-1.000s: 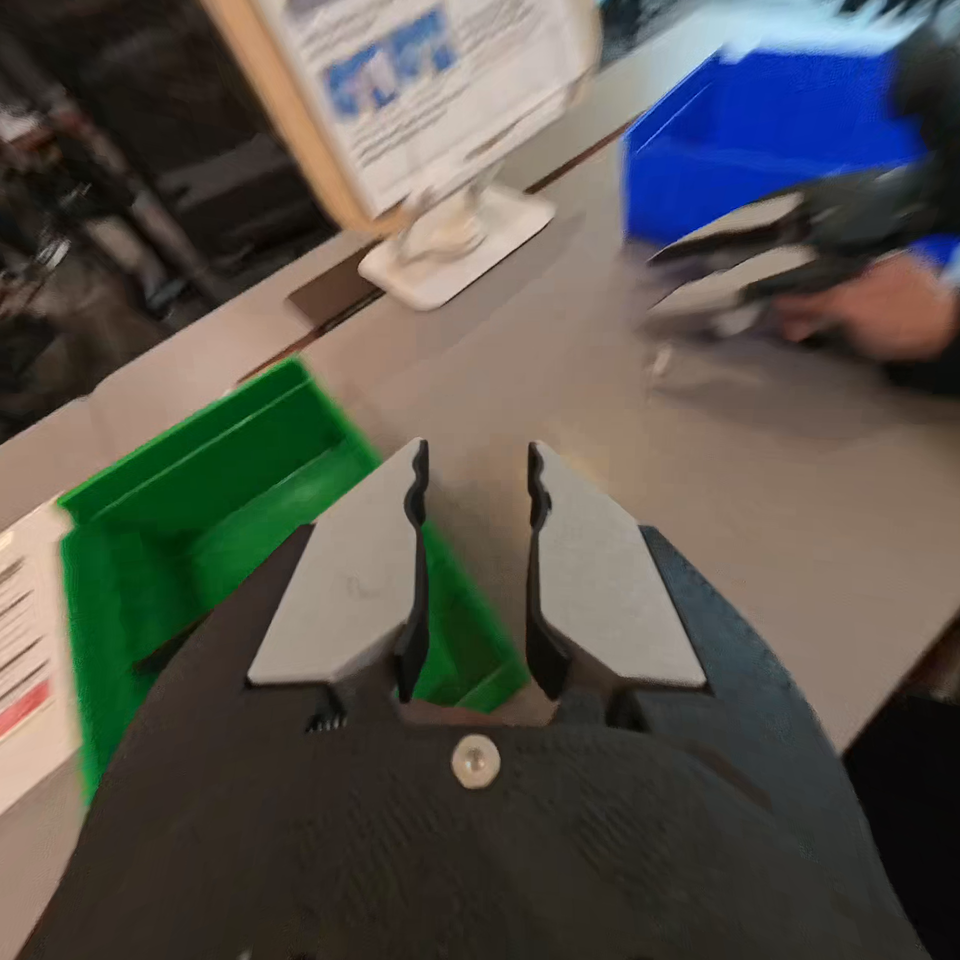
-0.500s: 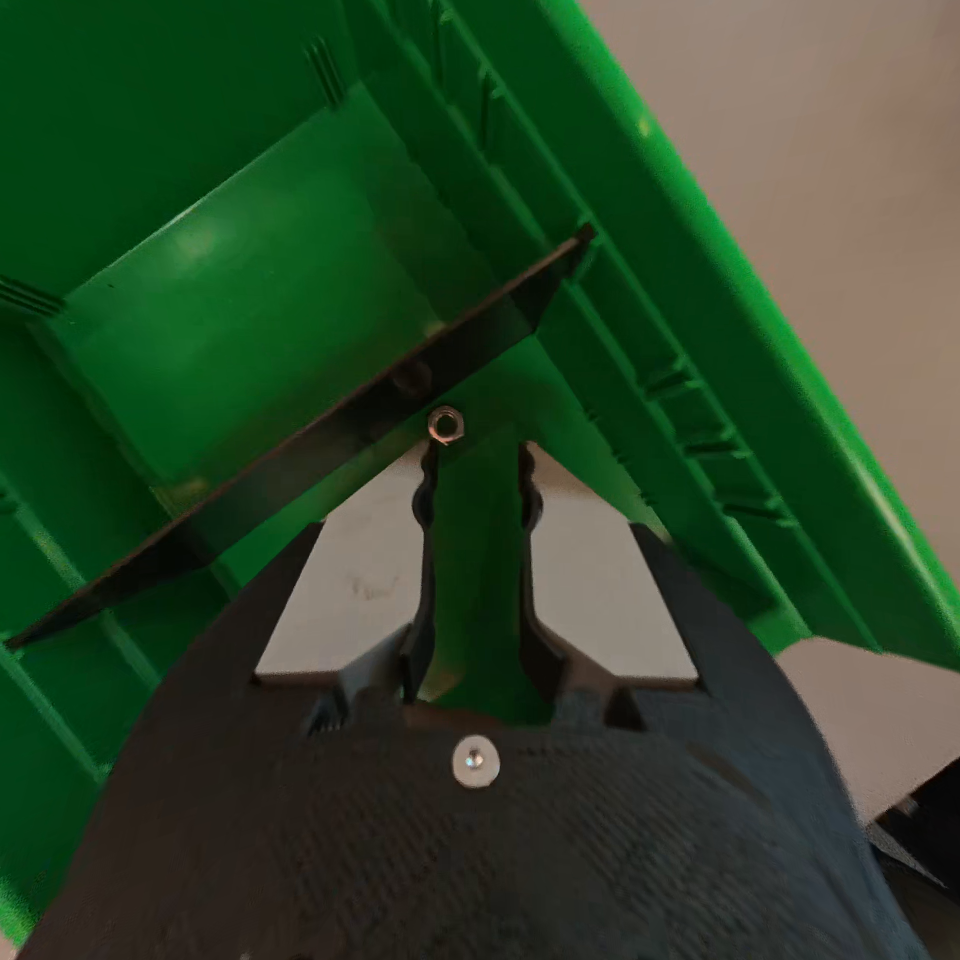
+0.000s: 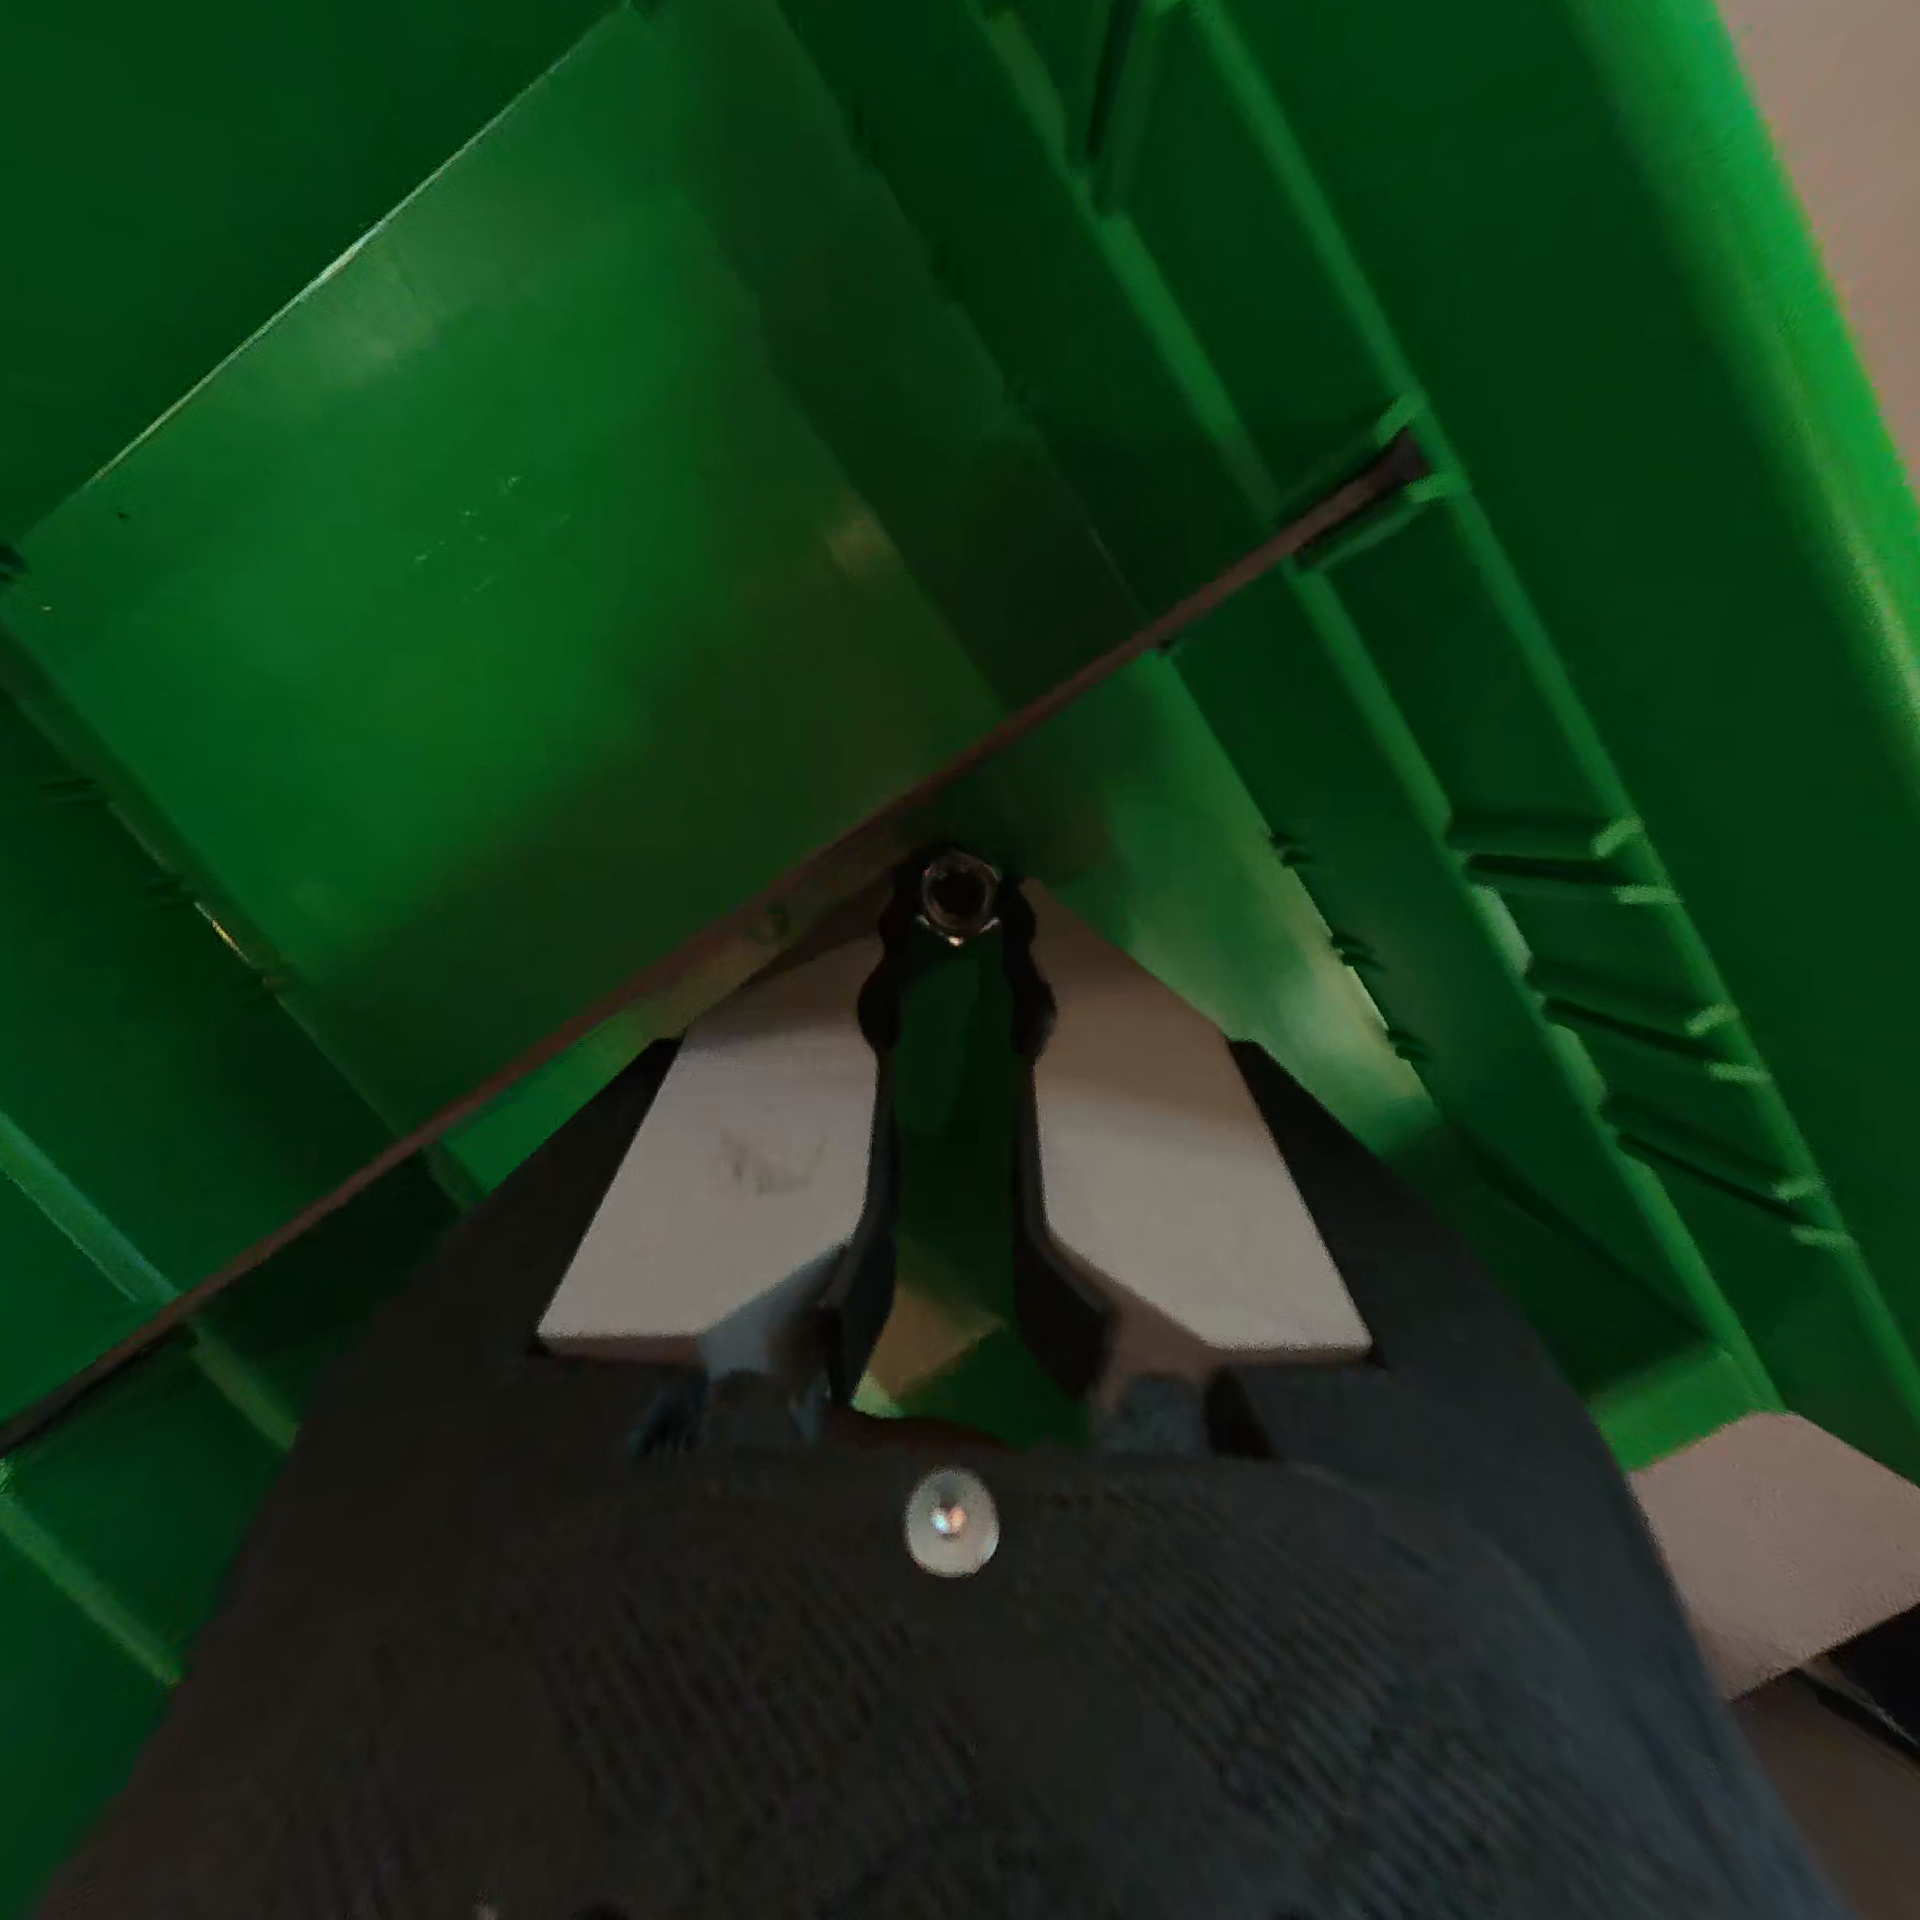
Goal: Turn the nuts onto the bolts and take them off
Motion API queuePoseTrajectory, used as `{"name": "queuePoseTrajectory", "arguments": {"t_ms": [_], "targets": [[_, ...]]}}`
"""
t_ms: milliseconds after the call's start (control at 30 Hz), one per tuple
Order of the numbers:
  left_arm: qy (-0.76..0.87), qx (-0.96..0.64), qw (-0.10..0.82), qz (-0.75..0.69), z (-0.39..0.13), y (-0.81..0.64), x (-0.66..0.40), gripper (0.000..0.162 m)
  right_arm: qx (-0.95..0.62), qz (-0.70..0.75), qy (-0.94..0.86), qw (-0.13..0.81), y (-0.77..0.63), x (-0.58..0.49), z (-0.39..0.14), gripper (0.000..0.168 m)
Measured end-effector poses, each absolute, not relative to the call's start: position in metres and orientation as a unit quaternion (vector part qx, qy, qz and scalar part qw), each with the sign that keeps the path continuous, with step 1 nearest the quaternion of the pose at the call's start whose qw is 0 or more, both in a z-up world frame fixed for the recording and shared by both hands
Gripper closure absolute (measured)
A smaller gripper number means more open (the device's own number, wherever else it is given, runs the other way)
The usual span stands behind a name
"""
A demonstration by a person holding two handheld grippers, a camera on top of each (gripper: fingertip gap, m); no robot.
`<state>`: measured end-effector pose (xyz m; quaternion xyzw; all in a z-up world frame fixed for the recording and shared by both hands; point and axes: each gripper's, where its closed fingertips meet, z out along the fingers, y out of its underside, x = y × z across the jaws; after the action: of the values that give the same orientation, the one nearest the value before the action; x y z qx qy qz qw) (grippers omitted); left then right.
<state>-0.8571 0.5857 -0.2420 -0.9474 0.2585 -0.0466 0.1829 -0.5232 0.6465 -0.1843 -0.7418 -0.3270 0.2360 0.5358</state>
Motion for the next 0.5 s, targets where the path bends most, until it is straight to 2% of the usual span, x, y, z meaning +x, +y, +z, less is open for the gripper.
{"name": "queuePoseTrajectory", "arguments": {"t_ms": [133, 267, 367, 433, 500], "targets": [[0.241, -0.931, 0.269, -0.046, -0.196, 0.587, -0.857, 0.147, -0.736, 0.252, -0.325, 0.538, 0.643, -0.524, -0.181, 0.111], [0.249, -0.860, 0.443, -0.051, -0.094, 0.579, -0.827, 0.147, -0.718, 0.275, -0.335, 0.545, 0.636, -0.527, -0.169, 0.112], [0.313, -0.752, 0.571, -0.105, -0.025, 0.556, -0.754, 0.147, -0.687, 0.314, -0.354, 0.551, 0.622, -0.532, -0.149, 0.115], [0.372, -0.676, 0.624, -0.123, -0.009, 0.541, -0.697, 0.147, -0.654, 0.383, -0.380, 0.530, 0.599, -0.542, -0.133, 0.118], [0.432, -0.630, 0.632, -0.128, -0.024, 0.532, -0.646, 0.147, -0.621, 0.461, -0.398, 0.495, 0.574, -0.548, -0.117, 0.120]]}}
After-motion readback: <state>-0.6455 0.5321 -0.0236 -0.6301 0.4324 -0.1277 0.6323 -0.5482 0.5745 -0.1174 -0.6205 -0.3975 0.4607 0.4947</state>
